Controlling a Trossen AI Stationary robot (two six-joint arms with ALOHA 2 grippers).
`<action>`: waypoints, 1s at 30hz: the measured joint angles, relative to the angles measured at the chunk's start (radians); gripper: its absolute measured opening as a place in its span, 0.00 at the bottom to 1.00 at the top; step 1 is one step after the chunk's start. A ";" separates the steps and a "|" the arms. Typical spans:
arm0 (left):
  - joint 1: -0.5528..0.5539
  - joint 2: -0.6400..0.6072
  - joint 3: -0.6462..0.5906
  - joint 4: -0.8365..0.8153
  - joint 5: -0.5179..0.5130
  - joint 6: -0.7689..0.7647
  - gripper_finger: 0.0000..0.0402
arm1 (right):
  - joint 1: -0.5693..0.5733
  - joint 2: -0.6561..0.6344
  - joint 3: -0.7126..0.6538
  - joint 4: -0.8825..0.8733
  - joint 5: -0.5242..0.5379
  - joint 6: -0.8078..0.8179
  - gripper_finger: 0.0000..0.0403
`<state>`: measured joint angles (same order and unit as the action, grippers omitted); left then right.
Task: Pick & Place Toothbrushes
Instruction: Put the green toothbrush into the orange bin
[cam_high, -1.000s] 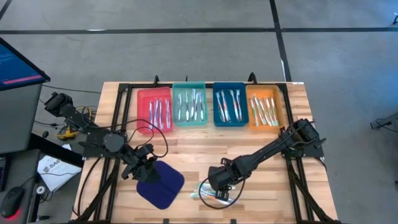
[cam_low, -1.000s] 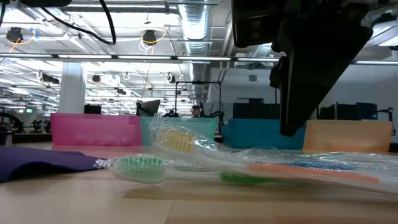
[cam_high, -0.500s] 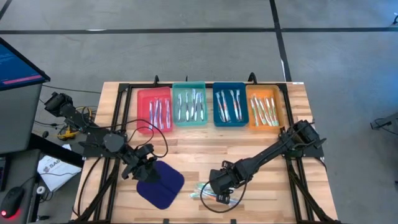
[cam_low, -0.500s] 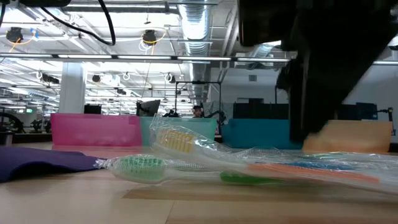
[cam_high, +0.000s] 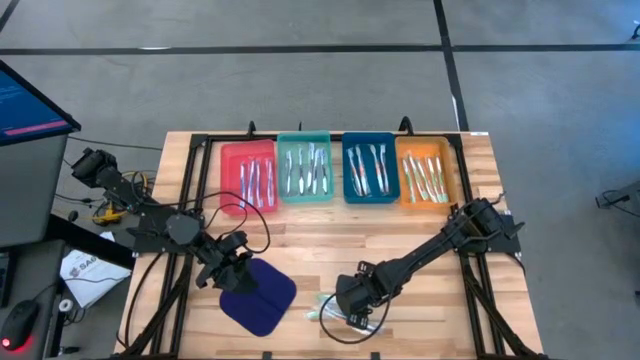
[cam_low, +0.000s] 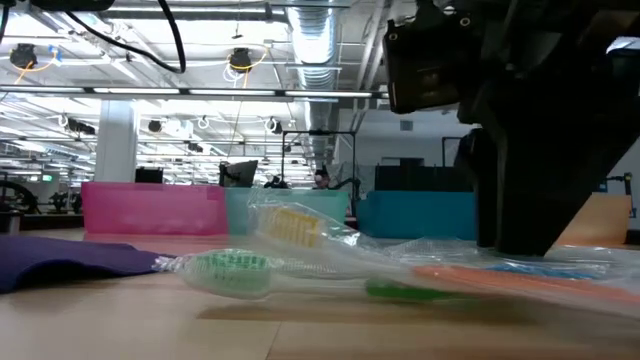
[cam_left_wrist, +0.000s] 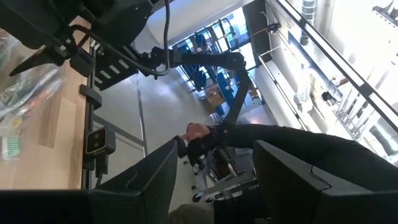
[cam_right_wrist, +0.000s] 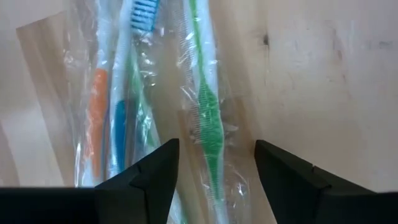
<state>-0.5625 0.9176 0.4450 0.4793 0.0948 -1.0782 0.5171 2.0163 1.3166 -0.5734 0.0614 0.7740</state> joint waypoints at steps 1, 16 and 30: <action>0.000 0.000 0.000 0.000 0.000 0.000 0.51 | -0.001 0.000 0.000 -0.004 0.008 0.012 0.50; 0.000 0.000 0.000 0.000 -0.016 0.004 0.51 | -0.102 0.000 0.002 -0.081 -0.111 0.213 0.06; 0.000 0.000 0.000 0.000 -0.020 0.027 0.51 | -0.205 -0.134 0.078 -0.011 -0.103 0.342 0.04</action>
<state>-0.5625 0.9173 0.4450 0.4793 0.0746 -1.0517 0.3119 1.8825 1.3941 -0.5848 -0.0412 1.1164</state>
